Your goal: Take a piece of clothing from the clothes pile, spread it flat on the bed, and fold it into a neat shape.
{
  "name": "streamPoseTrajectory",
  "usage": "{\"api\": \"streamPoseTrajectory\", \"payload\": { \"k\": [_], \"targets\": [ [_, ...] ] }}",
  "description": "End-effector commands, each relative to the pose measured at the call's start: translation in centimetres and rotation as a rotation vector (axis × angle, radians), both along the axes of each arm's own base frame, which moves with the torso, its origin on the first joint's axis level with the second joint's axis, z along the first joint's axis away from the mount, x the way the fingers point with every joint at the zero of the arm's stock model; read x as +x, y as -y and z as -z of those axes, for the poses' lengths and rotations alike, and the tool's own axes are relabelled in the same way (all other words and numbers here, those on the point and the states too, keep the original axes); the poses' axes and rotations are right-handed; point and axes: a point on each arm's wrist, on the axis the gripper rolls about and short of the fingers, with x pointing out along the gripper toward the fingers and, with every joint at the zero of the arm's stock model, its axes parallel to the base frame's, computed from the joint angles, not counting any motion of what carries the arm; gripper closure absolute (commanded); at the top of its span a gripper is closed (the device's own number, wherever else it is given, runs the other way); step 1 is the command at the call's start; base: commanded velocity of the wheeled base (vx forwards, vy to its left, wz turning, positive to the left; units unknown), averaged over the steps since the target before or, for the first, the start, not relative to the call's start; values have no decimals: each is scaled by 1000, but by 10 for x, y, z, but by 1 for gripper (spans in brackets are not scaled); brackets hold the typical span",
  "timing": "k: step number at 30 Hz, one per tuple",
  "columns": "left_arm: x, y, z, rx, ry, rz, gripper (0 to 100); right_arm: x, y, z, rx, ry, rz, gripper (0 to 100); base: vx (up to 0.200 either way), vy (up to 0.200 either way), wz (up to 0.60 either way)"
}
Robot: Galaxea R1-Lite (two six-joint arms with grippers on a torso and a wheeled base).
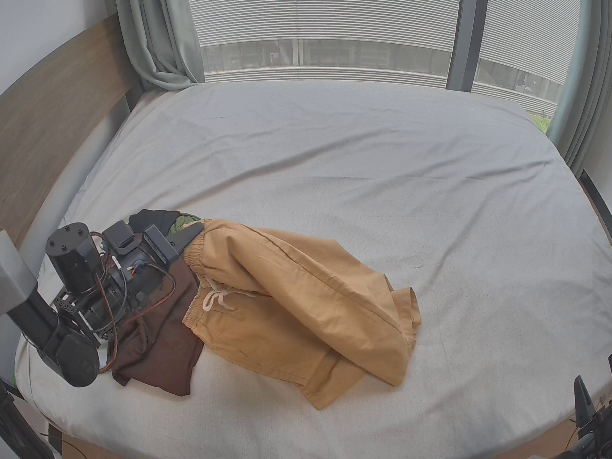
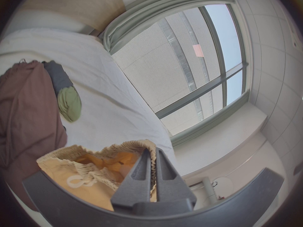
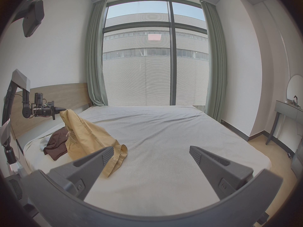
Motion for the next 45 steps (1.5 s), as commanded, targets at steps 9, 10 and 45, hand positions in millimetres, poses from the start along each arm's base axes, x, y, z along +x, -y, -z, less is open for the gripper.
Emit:
{"api": "streamPoseTrajectory", "payload": {
  "k": [9, 10, 45],
  "targets": [
    [-2, -6, 48, 303, 7, -9, 100, 1, 0, 5, 0, -16, 0, 0, 0, 0, 0],
    [-4, -5, 48, 311, 9, -5, 100, 1, 0, 5, -1, -15, 0, 0, 0, 0, 0],
    [-8, 0, 50, 420, 55, -9, 100, 1, -1, -83, -9, 157, -46, 0, 0, 0, 0]
  ]
}}
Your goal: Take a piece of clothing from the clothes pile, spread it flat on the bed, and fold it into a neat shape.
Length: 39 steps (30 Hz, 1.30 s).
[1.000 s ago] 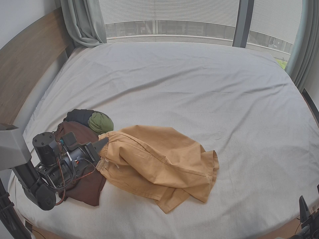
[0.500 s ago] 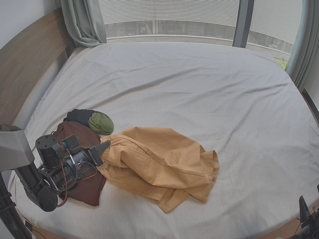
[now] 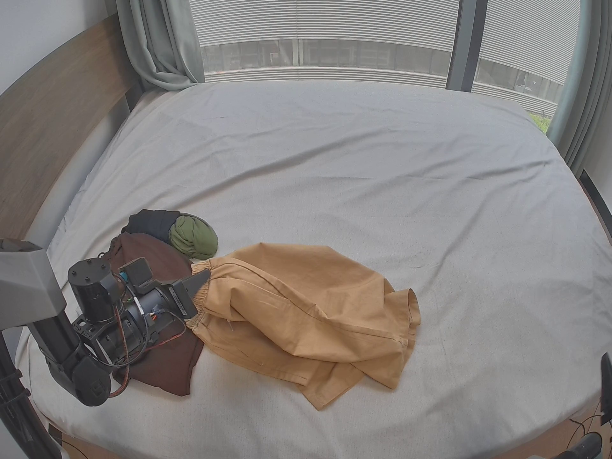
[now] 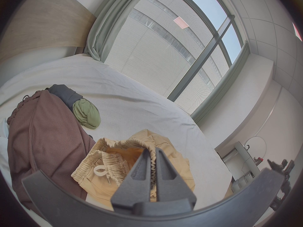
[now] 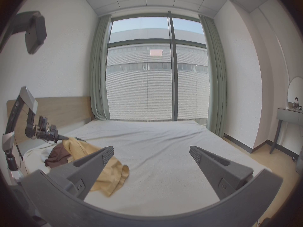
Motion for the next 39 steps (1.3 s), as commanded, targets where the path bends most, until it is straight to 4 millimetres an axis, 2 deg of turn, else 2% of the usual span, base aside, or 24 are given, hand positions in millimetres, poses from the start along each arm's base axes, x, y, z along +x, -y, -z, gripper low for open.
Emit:
{"api": "streamPoseTrajectory", "payload": {
  "k": [1, 4, 5, 13, 18, 20, 26, 28, 34, 39],
  "targets": [
    [1, 0, 0, -1, 0, -1, 100, 11, 0, -54, 0, -6, -42, 0, 0, 0, 0],
    [1, -1, 0, -2, 3, -3, 100, 19, 0, -61, 10, -40, -78, 0, 0, 0, 0],
    [2, -1, -1, -3, 6, -4, 100, 30, -1, -69, 43, -76, -106, 0, 0, 0, 0],
    [3, -2, -2, -4, 10, -8, 100, 65, -5, -98, 255, -190, -216, 0, 0, 0, 0],
    [3, -1, -3, -5, 18, -8, 100, 94, -14, -114, 280, -271, -323, 0, 0, 0, 0],
    [3, -2, -3, -6, 18, -9, 100, 112, -19, -121, 274, -312, -365, 0, 0, 0, 0],
    [3, -2, -5, -6, 22, -14, 100, 154, -36, -135, 266, -312, -442, 0, 0, 0, 0],
    [3, -2, -5, -6, 24, -21, 100, 162, -39, -134, 265, -307, -451, 0, 0, 0, 0],
    [6, -3, -3, -2, 22, -33, 100, 195, -44, -102, 269, -387, -424, 0, 0, 0, 0],
    [6, -2, 2, 3, 2, -33, 100, 201, -43, -78, 286, -478, -478, 0, 0, 0, 0]
  ]
}}
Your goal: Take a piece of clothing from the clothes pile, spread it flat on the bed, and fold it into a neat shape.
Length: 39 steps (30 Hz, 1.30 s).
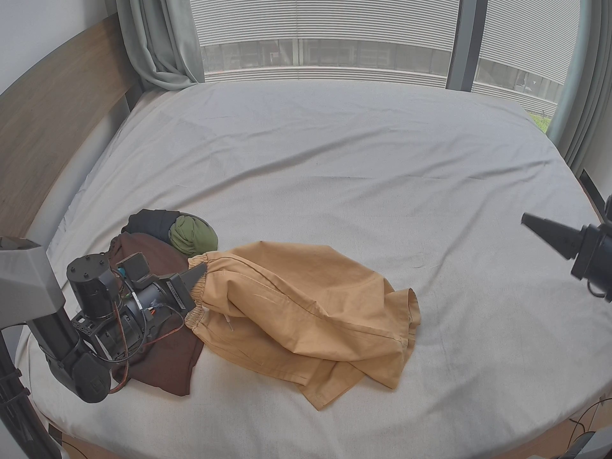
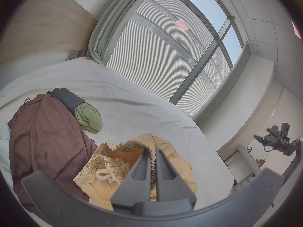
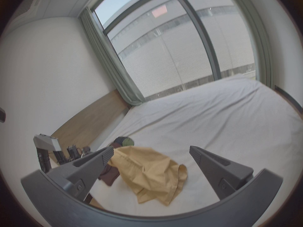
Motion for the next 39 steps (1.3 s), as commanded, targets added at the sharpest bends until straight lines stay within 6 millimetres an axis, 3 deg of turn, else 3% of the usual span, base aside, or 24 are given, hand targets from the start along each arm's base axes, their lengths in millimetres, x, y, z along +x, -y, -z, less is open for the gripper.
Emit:
{"api": "streamPoseTrajectory", "payload": {
  "k": [1, 14, 35, 39],
  "targets": [
    [2, 0, 7, 6, -26, -3, 100, 21, -3, 40, -13, -190, -42, 0, 0, 0, 0],
    [3, -1, 12, 10, -42, -6, 100, 53, -12, 92, 35, -338, -78, 0, 0, 0, 0],
    [4, -1, 17, 14, -57, -8, 100, 73, -35, 157, 84, -524, -147, 0, 0, 0, 0],
    [4, -1, 17, 14, -58, -9, 100, 83, -38, 179, 128, -546, -130, 0, 0, 0, 0]
  ]
}}
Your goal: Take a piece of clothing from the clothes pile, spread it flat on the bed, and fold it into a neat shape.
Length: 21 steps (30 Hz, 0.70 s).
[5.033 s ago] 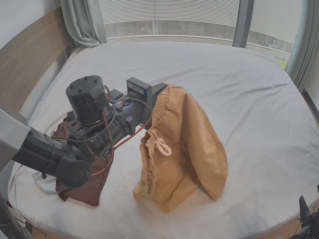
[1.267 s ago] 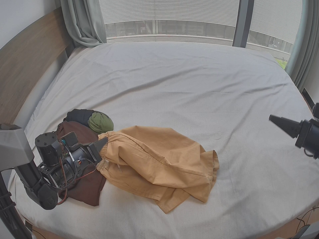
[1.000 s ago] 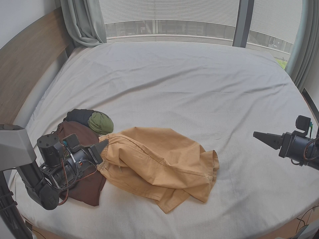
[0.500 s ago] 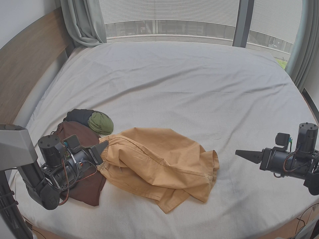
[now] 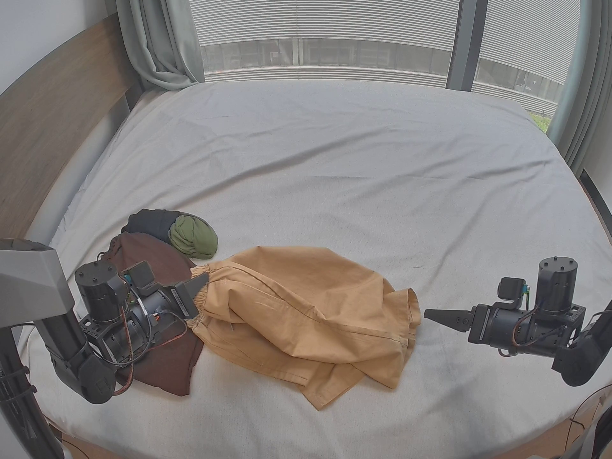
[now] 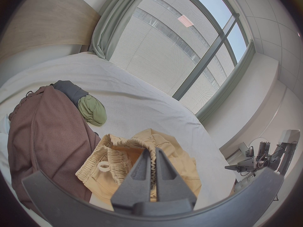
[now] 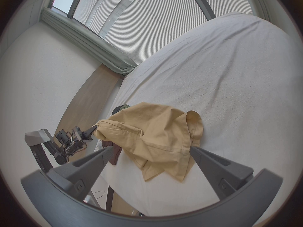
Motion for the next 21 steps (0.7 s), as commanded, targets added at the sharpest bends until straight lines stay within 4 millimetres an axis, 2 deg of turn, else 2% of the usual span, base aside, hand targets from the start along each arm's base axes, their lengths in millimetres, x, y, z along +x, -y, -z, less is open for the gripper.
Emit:
{"api": "streamPoseTrajectory", "payload": {
  "k": [1, 4, 5, 10, 21],
  "targets": [
    [0, 0, 1, 1, -5, -1, 100, 9, -3, 37, 6, -97, 16, 0, 0, 0, 0],
    [0, 0, 1, 1, -5, -1, 100, 14, -5, 47, 12, -101, 20, 0, 0, 0, 0],
    [0, 0, 1, 1, -5, -1, 100, 16, -5, 60, 22, -115, 29, 0, 0, 0, 0],
    [1, 0, 1, 0, -3, -1, 100, 23, -7, 84, 76, -139, 59, 0, 0, 0, 0],
    [2, -3, 0, -1, 1, -9, 100, 27, -13, 95, 94, -174, 59, 0, 0, 0, 0]
  ]
}}
